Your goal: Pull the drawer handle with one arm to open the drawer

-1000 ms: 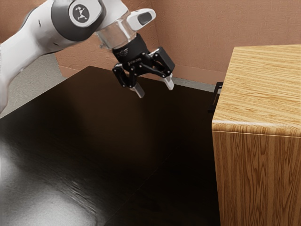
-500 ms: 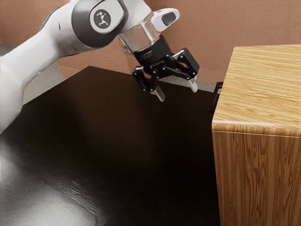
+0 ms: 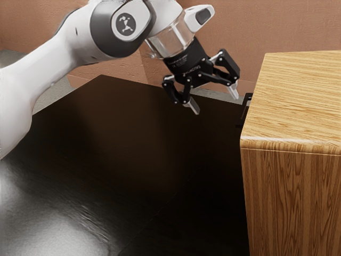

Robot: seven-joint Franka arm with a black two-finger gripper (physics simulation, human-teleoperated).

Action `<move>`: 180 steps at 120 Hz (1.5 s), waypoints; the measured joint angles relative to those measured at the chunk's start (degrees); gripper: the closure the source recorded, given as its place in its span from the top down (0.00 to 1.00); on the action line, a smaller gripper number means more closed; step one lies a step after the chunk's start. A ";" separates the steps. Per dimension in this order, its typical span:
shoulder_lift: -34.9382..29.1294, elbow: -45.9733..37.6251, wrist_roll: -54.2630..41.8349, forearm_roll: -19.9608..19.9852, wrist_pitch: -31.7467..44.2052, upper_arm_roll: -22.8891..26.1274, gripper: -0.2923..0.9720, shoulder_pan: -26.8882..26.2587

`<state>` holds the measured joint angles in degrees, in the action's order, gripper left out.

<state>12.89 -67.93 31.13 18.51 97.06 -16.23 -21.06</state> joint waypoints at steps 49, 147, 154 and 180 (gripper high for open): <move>0.42 -0.99 3.34 0.10 2.80 0.14 0.77 -0.61; 0.60 -4.36 5.23 1.21 5.97 0.32 0.77 -0.75; 0.60 -4.63 5.26 1.26 6.12 0.32 0.77 -0.75; 0.59 -4.77 4.79 1.28 6.37 0.30 0.71 -0.71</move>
<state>13.48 -72.70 35.92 19.79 103.43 -15.93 -21.77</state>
